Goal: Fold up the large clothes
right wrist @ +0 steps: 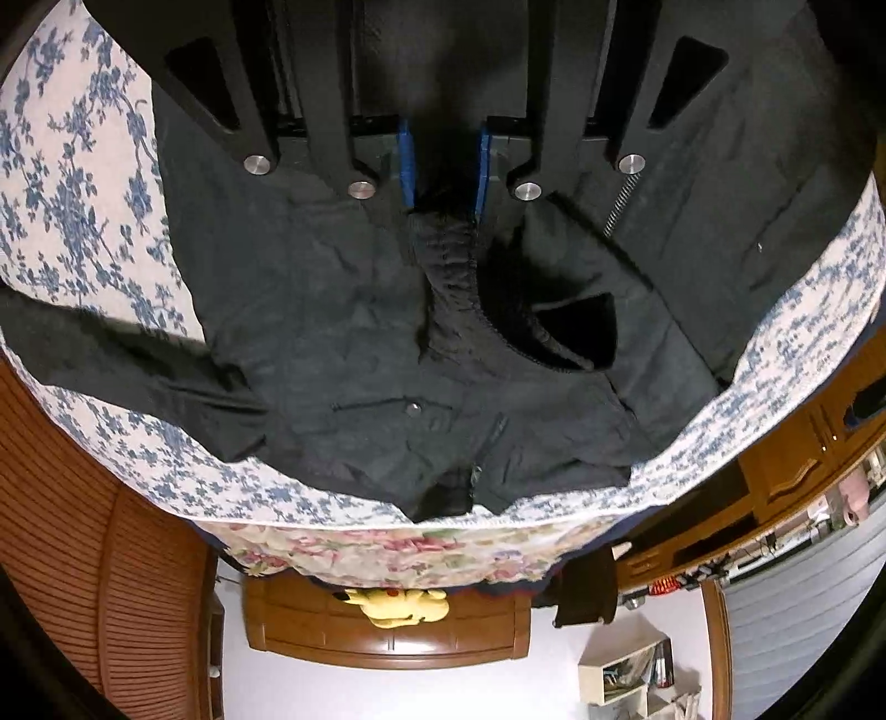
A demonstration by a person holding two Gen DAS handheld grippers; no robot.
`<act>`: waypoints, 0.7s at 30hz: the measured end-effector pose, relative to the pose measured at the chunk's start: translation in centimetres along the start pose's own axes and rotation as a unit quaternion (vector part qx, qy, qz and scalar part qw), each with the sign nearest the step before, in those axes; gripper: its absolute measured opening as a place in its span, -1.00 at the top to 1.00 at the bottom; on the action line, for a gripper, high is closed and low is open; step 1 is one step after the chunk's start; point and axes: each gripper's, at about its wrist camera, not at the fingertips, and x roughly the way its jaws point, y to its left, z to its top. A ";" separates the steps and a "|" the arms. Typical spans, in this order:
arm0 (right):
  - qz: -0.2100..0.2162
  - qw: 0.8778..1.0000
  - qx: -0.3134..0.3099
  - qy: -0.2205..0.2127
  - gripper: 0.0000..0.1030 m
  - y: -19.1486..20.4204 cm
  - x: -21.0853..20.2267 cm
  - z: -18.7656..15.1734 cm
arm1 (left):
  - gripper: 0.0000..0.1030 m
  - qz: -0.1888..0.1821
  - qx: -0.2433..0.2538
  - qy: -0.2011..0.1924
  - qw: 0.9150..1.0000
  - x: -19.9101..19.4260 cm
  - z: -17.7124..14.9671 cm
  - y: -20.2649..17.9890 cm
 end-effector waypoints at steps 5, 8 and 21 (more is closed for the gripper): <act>-0.035 0.999 -0.029 -0.006 0.42 0.2 -0.8 0.8 | -0.22 -0.002 0.005 0.002 1.000 0.3 0.0 -0.7; -0.033 0.999 -0.036 -0.024 0.07 0.4 -2.0 1.1 | -0.22 -0.003 0.006 0.003 1.000 0.4 0.0 -0.9; -0.056 0.996 -0.069 0.005 -0.17 -0.6 2.2 2.7 | -0.22 -0.008 0.016 0.018 1.000 1.5 -0.5 -2.1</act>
